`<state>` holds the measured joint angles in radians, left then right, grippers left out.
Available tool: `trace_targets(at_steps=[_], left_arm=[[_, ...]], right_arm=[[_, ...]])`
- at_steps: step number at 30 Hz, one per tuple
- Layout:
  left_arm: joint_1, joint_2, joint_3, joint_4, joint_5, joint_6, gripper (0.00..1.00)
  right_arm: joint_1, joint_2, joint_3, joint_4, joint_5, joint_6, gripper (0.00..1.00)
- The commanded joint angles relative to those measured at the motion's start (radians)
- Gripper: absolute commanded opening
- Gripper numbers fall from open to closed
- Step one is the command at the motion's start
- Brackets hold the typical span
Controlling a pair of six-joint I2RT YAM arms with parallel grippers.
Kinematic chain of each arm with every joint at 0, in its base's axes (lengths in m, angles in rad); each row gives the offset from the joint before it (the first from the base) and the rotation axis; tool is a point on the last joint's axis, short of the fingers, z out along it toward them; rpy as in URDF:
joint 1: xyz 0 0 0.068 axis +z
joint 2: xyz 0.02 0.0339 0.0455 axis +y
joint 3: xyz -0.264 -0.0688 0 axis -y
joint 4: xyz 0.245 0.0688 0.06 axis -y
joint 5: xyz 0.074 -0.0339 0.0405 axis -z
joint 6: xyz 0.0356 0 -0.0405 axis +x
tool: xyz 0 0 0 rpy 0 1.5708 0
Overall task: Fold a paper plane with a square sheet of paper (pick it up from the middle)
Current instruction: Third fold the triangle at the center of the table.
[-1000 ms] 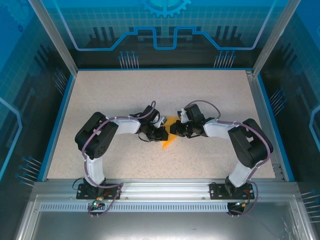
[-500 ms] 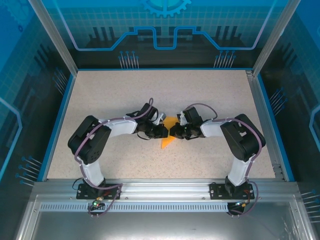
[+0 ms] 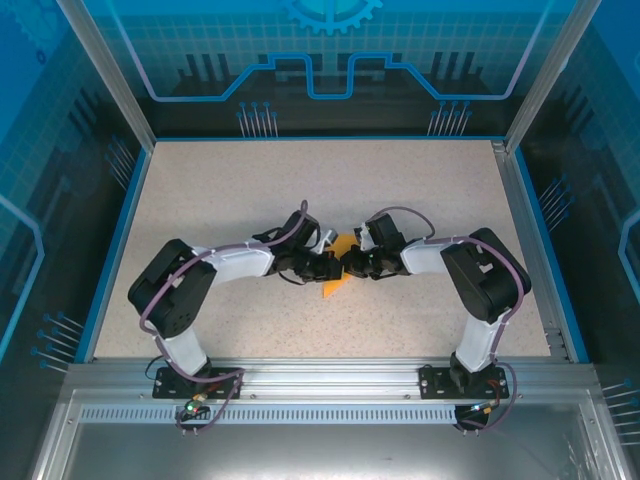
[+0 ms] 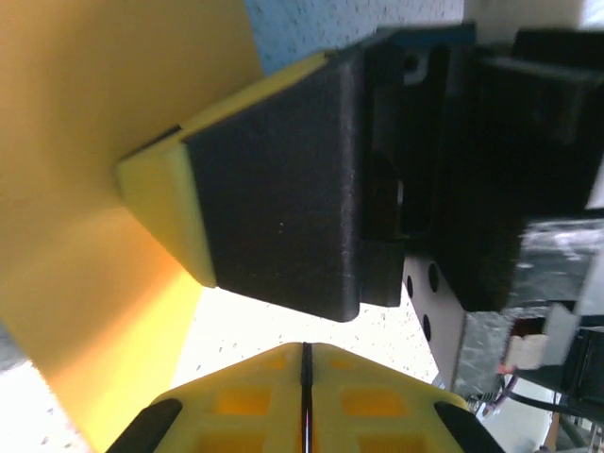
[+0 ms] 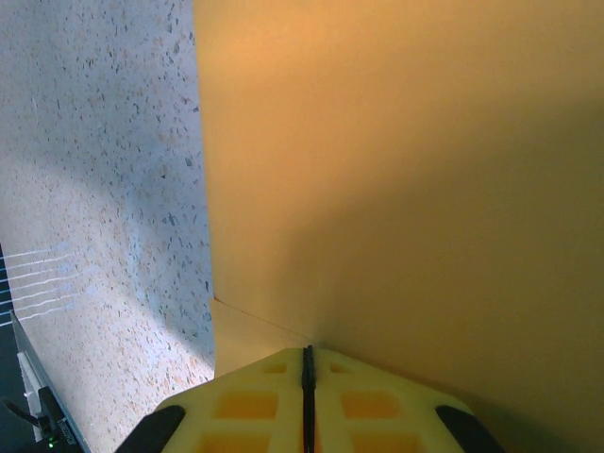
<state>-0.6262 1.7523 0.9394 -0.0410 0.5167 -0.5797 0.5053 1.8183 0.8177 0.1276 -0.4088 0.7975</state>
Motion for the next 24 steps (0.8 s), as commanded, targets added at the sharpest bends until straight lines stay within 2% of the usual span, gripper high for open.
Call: trace_targets(at_steps=[1, 12, 16, 24], left_arm=[[-0.009, 0.033, -0.020, 0.042, 0.016, -0.045, 0.09], [-0.004, 0.096, -0.070, 0.066, -0.003, -0.060, 0.09], [0.004, 0.084, -0.103, 0.057, -0.031, -0.064, 0.10], [0.014, 0.042, -0.173, 0.092, -0.011, -0.094, 0.10]], right_arm=[[0.004, 0.047, -0.017, -0.060, 0.044, 0.006, 0.10], [0.002, 0.056, -0.012, -0.073, 0.044, 0.004, 0.10], [0.001, 0.057, -0.012, -0.081, 0.051, 0.000, 0.10], [0.001, 0.070, -0.008, -0.104, 0.067, -0.015, 0.10]])
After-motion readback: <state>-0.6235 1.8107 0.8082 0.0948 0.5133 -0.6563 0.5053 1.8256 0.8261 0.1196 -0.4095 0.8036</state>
